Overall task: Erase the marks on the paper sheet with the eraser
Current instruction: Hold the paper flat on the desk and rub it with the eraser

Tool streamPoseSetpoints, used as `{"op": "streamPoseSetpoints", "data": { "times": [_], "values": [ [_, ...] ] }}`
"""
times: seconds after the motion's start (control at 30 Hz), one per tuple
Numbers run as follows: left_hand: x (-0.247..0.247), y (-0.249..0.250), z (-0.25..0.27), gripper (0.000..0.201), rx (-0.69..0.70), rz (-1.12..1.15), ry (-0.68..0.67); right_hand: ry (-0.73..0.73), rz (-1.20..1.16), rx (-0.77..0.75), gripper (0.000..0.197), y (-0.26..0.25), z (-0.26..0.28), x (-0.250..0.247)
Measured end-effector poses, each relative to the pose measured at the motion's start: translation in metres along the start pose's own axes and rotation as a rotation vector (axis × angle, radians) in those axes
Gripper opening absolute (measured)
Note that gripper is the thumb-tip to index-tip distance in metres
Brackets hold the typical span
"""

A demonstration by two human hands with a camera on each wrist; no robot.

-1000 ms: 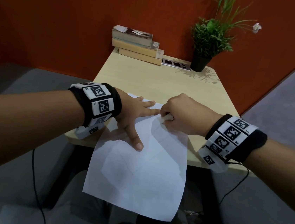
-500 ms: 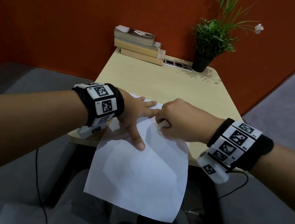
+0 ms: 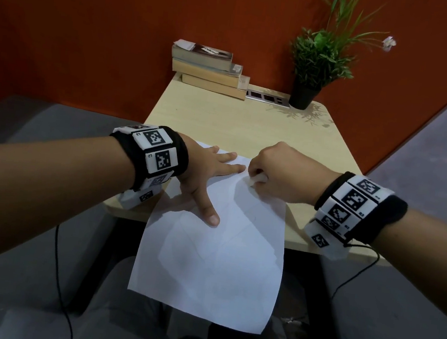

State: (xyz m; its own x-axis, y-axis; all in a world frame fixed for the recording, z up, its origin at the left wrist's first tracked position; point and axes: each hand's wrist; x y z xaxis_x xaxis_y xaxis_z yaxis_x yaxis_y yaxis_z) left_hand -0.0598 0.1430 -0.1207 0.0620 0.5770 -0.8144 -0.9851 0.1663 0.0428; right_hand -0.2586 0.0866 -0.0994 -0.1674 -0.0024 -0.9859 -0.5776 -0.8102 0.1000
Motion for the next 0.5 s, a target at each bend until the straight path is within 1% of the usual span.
{"op": "streamPoseSetpoints", "data": {
  "times": [0.07, 0.17, 0.27, 0.33, 0.43, 0.5],
  "values": [
    [0.000, 0.000, 0.001, 0.143, 0.001, 0.002, 0.004, 0.001, -0.004, -0.021, 0.031, -0.010, 0.003, 0.000],
    [0.001, 0.000, 0.001, 0.142, 0.008, 0.012, 0.005, -0.034, -0.036, -0.072, 0.028, -0.022, 0.007, 0.001],
    [0.000, 0.000, 0.001, 0.144, 0.007, 0.003, 0.001, -0.029, -0.038, 0.016, 0.014, -0.005, 0.000, -0.002],
    [0.000, 0.000, 0.000, 0.145, 0.008, 0.003, 0.000, -0.012, -0.043, 0.057, 0.011, 0.001, 0.000, 0.001],
    [0.001, -0.001, 0.001, 0.146, 0.005, 0.018, 0.000, -0.027, -0.043, 0.013, 0.013, -0.007, 0.004, 0.005],
    [-0.001, 0.000, 0.002, 0.146, 0.006, 0.014, -0.001, 0.002, -0.092, 0.010, 0.014, -0.005, 0.008, -0.003]
  ]
}}
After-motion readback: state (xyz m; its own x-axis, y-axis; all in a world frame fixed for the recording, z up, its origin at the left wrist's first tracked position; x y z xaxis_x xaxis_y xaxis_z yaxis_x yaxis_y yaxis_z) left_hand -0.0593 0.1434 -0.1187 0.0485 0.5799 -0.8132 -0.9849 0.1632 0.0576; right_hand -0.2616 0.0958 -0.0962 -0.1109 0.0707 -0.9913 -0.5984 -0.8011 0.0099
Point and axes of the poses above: each hand's wrist, its own z-axis away from the middle knuckle, its own x-axis out of the palm, y = z × x
